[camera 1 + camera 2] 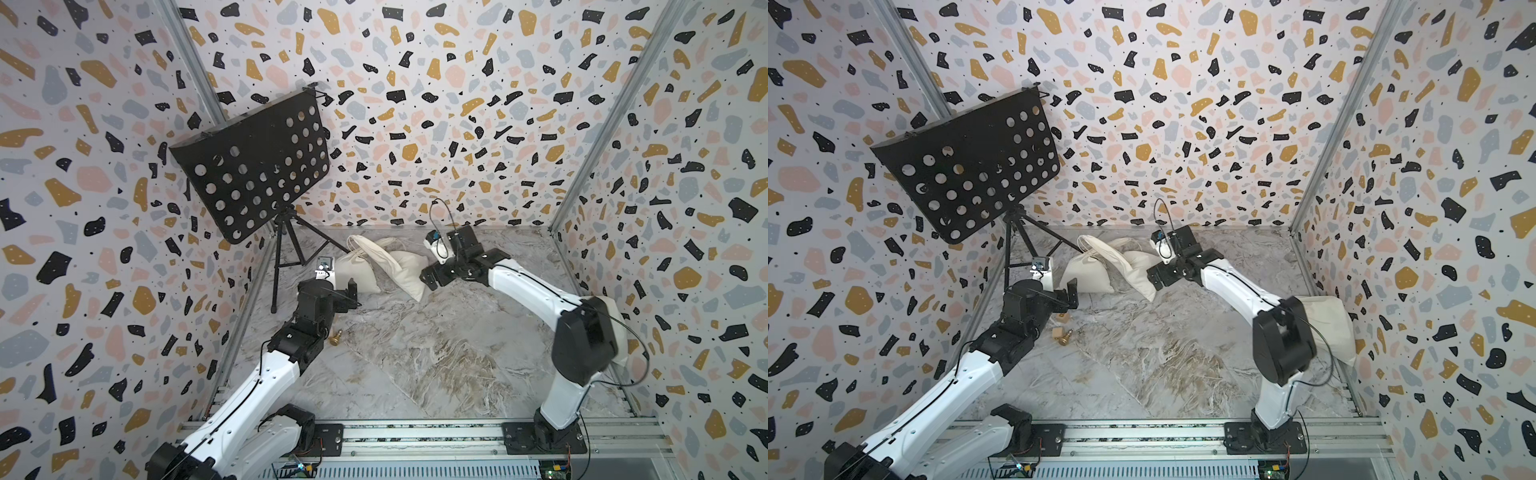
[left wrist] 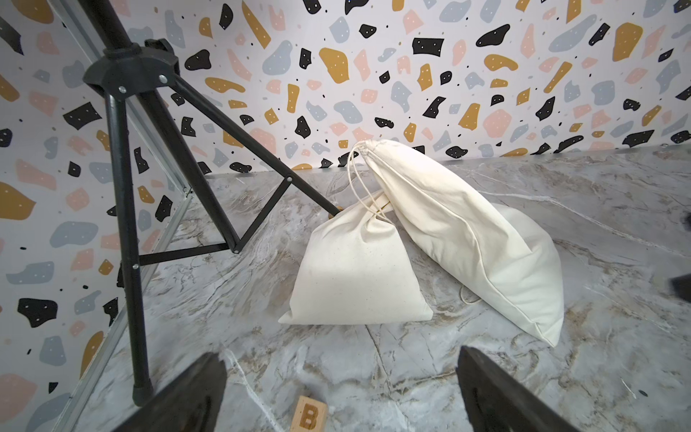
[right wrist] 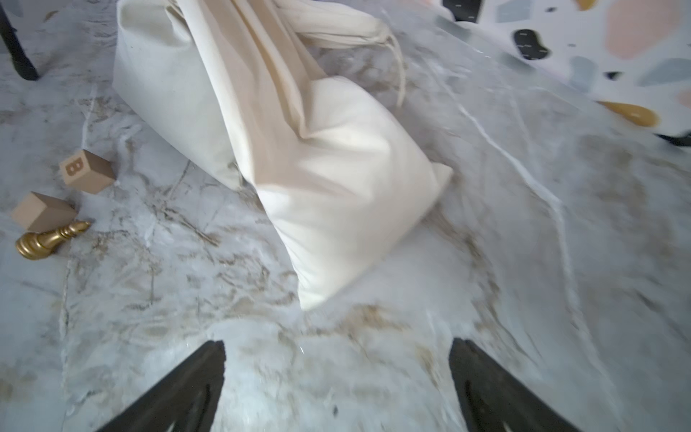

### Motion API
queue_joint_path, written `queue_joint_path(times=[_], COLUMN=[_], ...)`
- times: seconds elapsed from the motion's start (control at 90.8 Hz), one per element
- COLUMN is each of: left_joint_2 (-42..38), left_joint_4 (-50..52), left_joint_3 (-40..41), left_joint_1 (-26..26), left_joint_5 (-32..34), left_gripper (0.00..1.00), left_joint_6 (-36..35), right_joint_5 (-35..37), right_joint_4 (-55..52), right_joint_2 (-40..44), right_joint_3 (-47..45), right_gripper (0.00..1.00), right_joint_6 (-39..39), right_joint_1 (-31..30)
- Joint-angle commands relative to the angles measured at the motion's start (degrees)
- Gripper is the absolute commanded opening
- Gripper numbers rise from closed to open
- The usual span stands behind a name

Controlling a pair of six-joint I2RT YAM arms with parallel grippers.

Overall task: Close the soil bag
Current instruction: Frap the soil bag at the center of the board.

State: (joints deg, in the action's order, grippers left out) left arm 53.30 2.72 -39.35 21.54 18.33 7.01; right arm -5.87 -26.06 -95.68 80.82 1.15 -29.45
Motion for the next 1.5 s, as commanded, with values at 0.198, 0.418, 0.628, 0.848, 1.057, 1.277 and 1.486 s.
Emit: queue_joint_path(times=[0.198, 0.418, 0.628, 0.848, 1.057, 1.277, 1.486], left_joint_2=[-4.6, -8.8, -11.3, -12.3, -11.4, -8.5, -5.9], left_joint_4=[-2.5, -3.6, -4.4, -4.3, -4.5, -4.4, -3.8], left_joint_3=[1.0, 2.6, 3.1, 3.3, 3.2, 2.4, 1.2], left_joint_1=[1.2, 5.4, 9.2, 9.8, 9.8, 9.7, 9.2], left_joint_5=[-2.1, 3.0, 8.0, 9.0, 8.9, 7.4, 5.1], left_gripper=[1.0, 1.0, 1.0, 1.0, 1.0, 1.0, 1.0], left_joint_6=[-2.4, -7.1, -11.1, -12.0, -12.1, -11.5, -10.7], right_joint_5=[44.0, 54.7, 58.5, 53.5, 51.0, 48.5, 43.5], right_joint_4=[-15.8, -18.4, -17.3, -14.3, -13.4, -14.4, -18.1], right_joint_2=[15.8, 7.7, -4.1, -11.8, -10.5, 3.5, 13.1], right_joint_3=[-18.0, -20.4, -17.8, -15.6, -13.7, -10.2, -0.9], right_gripper=[1.0, 1.0, 1.0, 0.93, 0.08, 0.0, 0.0], right_joint_6=[-3.6, -6.0, -5.4, -2.7, -2.0, -0.1, 5.1], right_joint_1=[10.3, 16.7, 20.1, 24.4, 27.3, 26.6, 21.9])
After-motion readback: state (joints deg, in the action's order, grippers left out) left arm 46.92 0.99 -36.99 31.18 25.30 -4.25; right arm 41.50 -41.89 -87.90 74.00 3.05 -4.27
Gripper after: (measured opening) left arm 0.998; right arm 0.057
